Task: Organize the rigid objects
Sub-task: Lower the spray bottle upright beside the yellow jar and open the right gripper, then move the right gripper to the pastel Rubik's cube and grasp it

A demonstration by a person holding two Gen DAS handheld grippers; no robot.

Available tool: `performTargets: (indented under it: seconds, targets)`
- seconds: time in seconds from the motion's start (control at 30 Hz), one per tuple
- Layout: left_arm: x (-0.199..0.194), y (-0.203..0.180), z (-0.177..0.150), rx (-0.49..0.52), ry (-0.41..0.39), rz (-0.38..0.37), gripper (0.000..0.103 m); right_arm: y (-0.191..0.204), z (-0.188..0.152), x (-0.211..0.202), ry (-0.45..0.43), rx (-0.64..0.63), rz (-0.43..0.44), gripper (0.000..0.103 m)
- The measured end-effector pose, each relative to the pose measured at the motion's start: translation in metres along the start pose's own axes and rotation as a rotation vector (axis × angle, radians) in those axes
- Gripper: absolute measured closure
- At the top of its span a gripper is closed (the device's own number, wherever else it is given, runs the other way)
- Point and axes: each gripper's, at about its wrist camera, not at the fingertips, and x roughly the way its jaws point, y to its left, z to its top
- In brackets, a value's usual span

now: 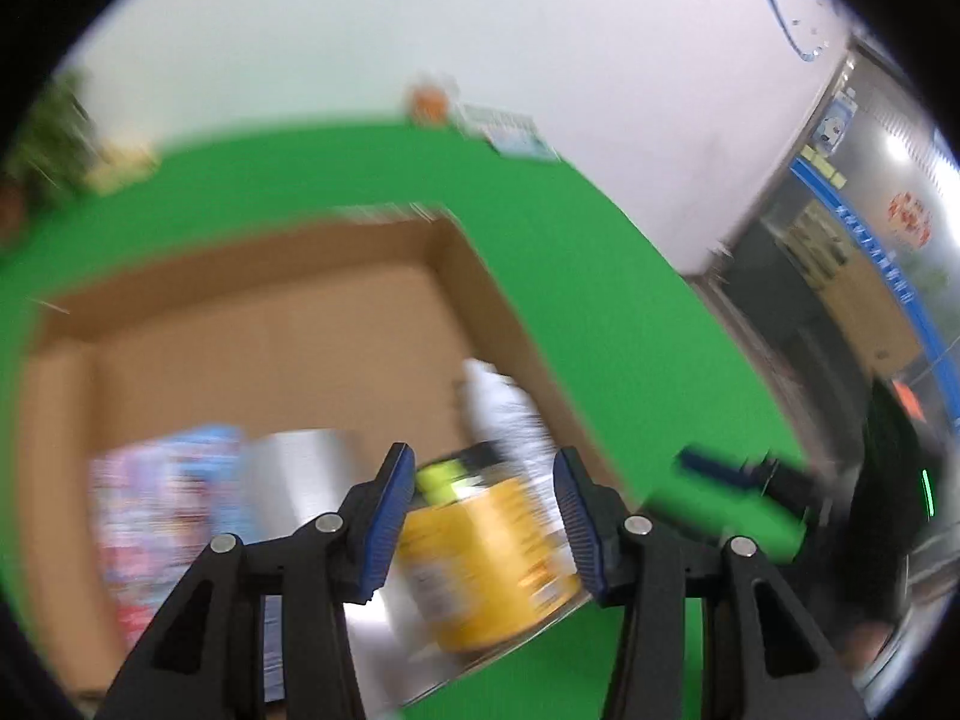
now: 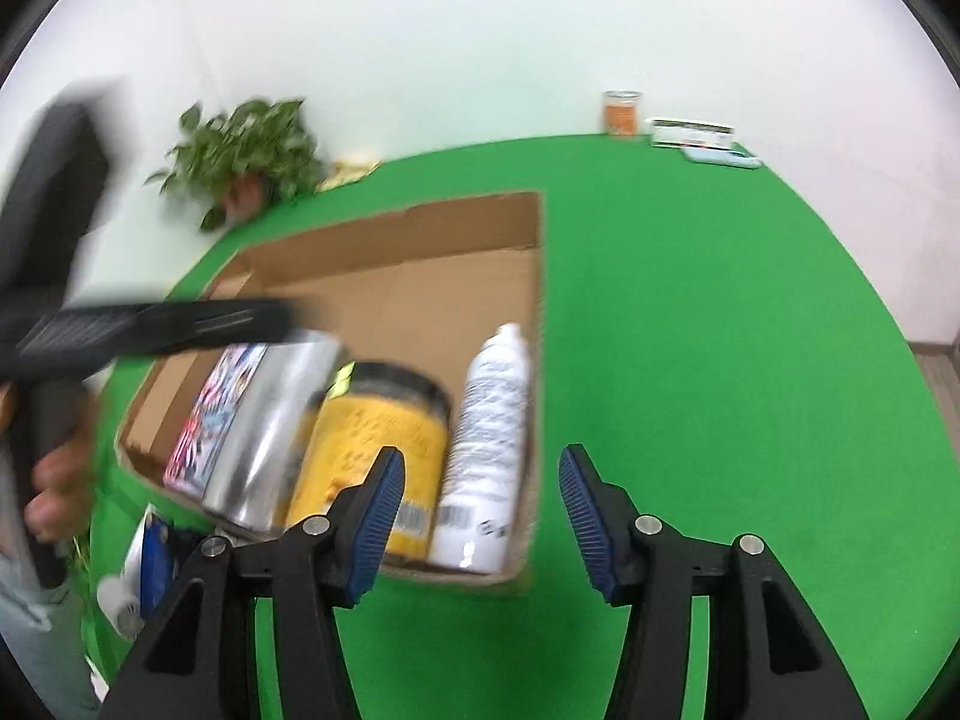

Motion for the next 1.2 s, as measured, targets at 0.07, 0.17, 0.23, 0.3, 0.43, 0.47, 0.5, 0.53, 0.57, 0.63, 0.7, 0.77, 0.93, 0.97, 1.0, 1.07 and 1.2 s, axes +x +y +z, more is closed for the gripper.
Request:
performTargets:
  seconds: [0.07,0.17,0.23,0.3,0.43,0.47,0.5,0.53,0.57,0.63,0.7,0.77,0.93,0.97,1.0,1.07,1.2]
  targets:
    - [-0.042,0.018,-0.017,0.031,-0.089,0.149,0.030,-0.012,0.001,0.008,0.017,0.029,-0.028,0.052]
    - [-0.093,0.050,-0.047,0.023,-0.220,0.379,0.016,-0.016,-0.006,0.030,0.054,0.037,-0.074,0.081]
    - [-0.109,0.081,-0.066,-0.016,-0.240,0.459,0.016,-0.016,-0.015,0.046,0.086,0.051,-0.081,0.088]
    - [-0.109,0.115,-0.081,-0.074,-0.208,0.498,0.016,-0.013,-0.030,0.063,0.087,0.049,-0.098,0.095]
    - [-0.099,0.175,-0.116,-0.215,-0.117,0.549,0.018,0.007,-0.045,0.068,0.043,0.011,-0.158,0.097]
    - [-0.098,0.185,-0.123,-0.249,-0.100,0.523,0.020,0.008,-0.047,0.067,0.042,0.014,-0.164,0.097]
    - [-0.094,0.196,-0.128,-0.283,-0.082,0.485,0.021,0.010,-0.050,0.067,0.040,0.010,-0.171,0.097]
    - [-0.087,0.209,-0.134,-0.320,-0.050,0.442,0.030,0.012,-0.052,0.065,0.038,0.004,-0.179,0.097]
    - [-0.082,0.216,-0.137,-0.345,-0.022,0.420,0.049,0.013,-0.054,0.064,0.044,-0.001,-0.183,0.097]
    - [-0.072,0.232,-0.144,-0.389,0.010,0.361,0.066,0.015,-0.057,0.059,0.043,-0.004,-0.196,0.097]
    - [-0.076,0.241,-0.148,-0.436,-0.024,0.294,0.079,0.016,-0.058,0.055,0.046,-0.004,-0.202,0.097]
    - [-0.079,0.242,-0.150,-0.438,-0.024,0.281,0.093,0.015,-0.058,0.052,0.045,0.002,-0.205,0.097]
    - [-0.080,0.241,-0.152,-0.395,-0.008,0.299,0.098,0.018,-0.071,0.039,0.040,0.004,-0.221,0.097]
    - [-0.081,0.242,-0.153,-0.396,-0.007,0.290,0.098,0.018,-0.073,0.035,0.040,0.005,-0.218,0.097]
    - [-0.082,0.243,-0.152,-0.393,-0.004,0.282,0.098,0.016,-0.075,0.033,0.040,0.006,-0.216,0.097]
    - [-0.082,0.240,-0.153,-0.381,0.001,0.280,0.099,0.016,-0.082,0.026,0.042,0.005,-0.220,0.097]
    - [-0.087,0.232,-0.161,-0.361,0.005,0.284,0.098,0.012,-0.090,0.016,0.048,0.014,-0.229,0.097]
